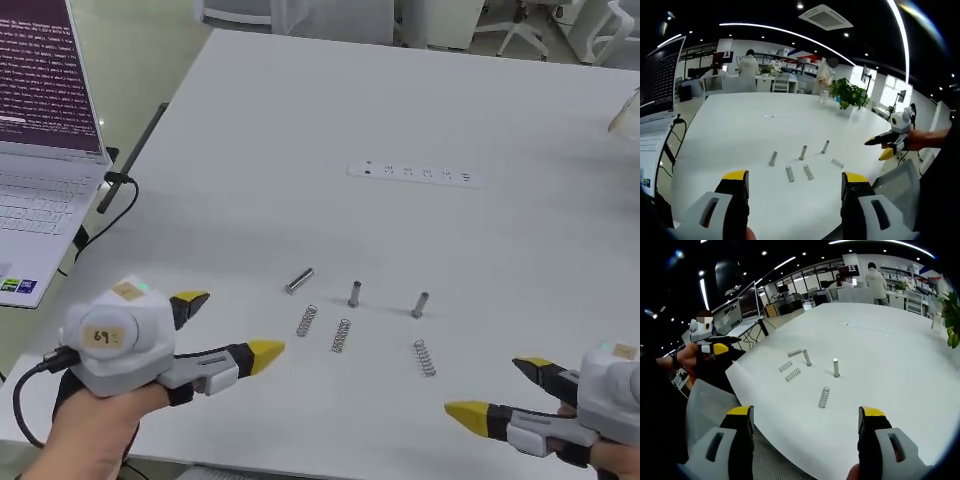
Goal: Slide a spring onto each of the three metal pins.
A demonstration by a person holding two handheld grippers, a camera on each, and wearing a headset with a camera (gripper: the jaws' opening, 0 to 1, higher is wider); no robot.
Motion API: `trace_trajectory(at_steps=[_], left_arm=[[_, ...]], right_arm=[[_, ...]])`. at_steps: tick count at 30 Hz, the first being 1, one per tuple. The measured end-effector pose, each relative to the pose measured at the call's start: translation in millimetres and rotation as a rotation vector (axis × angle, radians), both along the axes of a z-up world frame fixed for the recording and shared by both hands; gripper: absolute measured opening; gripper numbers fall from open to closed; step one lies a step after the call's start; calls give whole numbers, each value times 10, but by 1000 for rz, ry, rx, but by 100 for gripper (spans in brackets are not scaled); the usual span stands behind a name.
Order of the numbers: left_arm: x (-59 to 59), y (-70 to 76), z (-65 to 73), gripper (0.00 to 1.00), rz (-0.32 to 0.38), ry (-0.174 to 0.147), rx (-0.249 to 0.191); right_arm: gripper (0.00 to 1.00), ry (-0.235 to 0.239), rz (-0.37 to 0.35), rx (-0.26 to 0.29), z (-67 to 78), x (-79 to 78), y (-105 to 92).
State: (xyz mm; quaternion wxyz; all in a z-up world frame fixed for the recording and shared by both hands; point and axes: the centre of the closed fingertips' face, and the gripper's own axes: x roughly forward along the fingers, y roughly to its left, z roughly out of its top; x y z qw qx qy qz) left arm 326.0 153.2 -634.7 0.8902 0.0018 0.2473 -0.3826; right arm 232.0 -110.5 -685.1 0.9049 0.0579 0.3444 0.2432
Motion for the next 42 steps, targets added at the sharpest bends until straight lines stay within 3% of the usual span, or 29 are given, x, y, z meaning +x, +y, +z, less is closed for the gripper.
trace_trajectory(at_steps=[24, 33, 42], left_arm=[[102, -56, 26, 68, -5, -3, -9], [238, -161, 50, 66, -19, -7, -4], [510, -224, 42, 64, -33, -17, 1]], right_arm=[[84, -4, -11, -3, 15, -24, -67], [84, 6, -17, -4, -6, -51, -97], [83, 7, -22, -9, -2, -21, -128]])
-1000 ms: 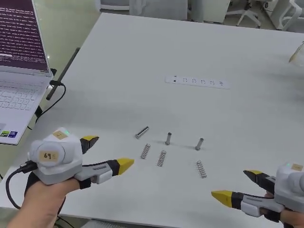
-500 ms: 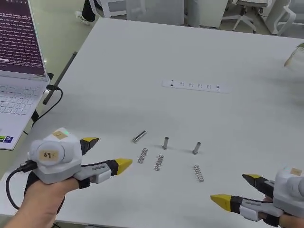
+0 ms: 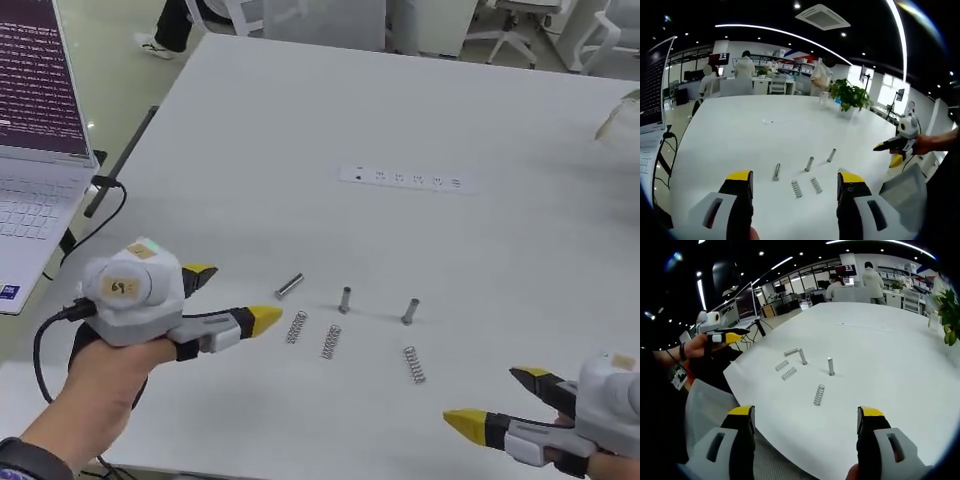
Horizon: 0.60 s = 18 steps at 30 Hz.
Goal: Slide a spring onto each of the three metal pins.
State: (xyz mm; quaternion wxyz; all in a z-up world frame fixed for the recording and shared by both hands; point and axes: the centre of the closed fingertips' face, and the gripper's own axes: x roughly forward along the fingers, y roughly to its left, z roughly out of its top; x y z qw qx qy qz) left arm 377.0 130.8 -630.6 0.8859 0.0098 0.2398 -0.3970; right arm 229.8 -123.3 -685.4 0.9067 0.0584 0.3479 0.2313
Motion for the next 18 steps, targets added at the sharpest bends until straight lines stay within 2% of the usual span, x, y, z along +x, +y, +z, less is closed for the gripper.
trace_trajectory(at_steps=[3, 11, 18], left_arm=[[98, 15, -13, 63, 0, 2, 0], [224, 1, -53, 61, 2, 6, 10], [348, -88, -105, 60, -4, 14, 11]], right_arm=[[83, 0, -3, -2, 3, -2, -4], [83, 5, -10, -7, -9, -13, -36], [83, 8, -16, -7, -13, -14, -52]])
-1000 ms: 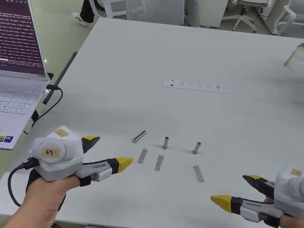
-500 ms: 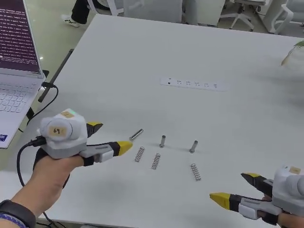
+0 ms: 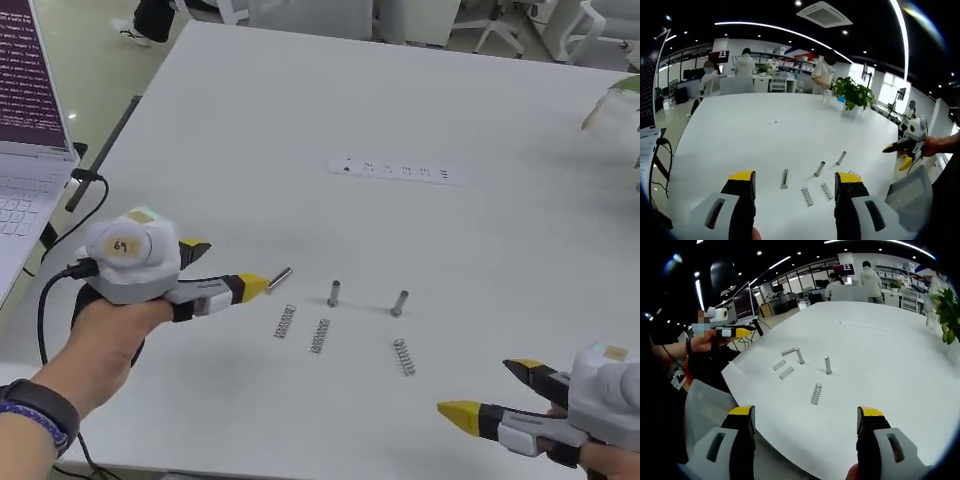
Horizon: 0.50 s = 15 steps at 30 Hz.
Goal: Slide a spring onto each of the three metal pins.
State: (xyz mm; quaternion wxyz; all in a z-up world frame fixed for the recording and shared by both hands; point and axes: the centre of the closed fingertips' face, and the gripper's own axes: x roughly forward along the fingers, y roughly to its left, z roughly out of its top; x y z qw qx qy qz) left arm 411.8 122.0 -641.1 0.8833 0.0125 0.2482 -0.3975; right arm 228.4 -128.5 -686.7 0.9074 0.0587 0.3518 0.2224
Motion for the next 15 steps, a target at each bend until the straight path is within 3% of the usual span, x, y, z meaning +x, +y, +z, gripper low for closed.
trace_trajectory(at_steps=[15], left_arm=[[170, -149, -115, 55, -11, 25, 3]], right_arm=[[82, 4, -9, -1, -17, -11, -13]])
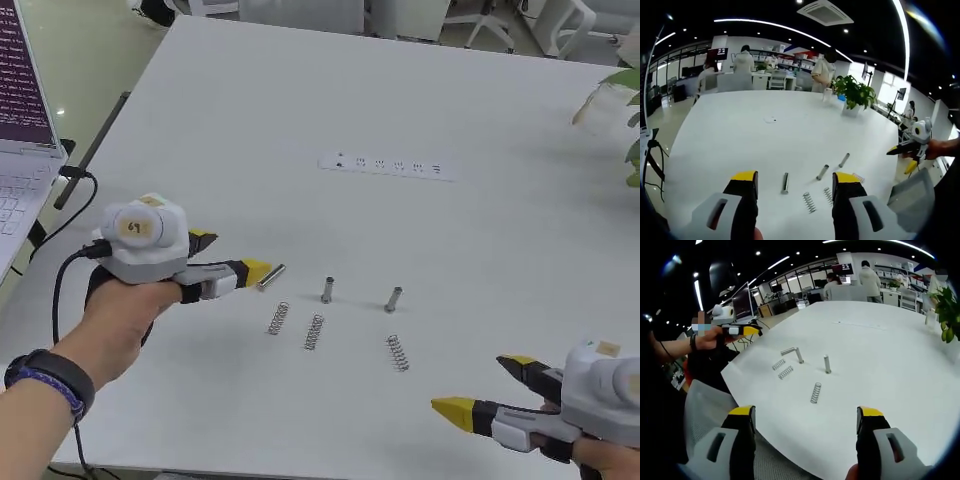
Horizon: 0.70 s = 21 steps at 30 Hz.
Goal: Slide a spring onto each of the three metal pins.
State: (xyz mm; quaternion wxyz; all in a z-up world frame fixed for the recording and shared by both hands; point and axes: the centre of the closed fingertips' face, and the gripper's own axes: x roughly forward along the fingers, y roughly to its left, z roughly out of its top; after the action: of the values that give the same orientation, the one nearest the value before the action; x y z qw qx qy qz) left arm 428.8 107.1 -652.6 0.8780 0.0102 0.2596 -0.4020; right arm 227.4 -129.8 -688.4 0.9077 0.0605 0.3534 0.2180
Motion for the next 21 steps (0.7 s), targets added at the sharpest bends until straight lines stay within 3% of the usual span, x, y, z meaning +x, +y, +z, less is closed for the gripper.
trace_trajectory(at_steps=[21], left_arm=[[193, -237, -240, 51, -20, 41, 23]], right_arm=[[82, -5, -4, 7, 3, 35, 5]])
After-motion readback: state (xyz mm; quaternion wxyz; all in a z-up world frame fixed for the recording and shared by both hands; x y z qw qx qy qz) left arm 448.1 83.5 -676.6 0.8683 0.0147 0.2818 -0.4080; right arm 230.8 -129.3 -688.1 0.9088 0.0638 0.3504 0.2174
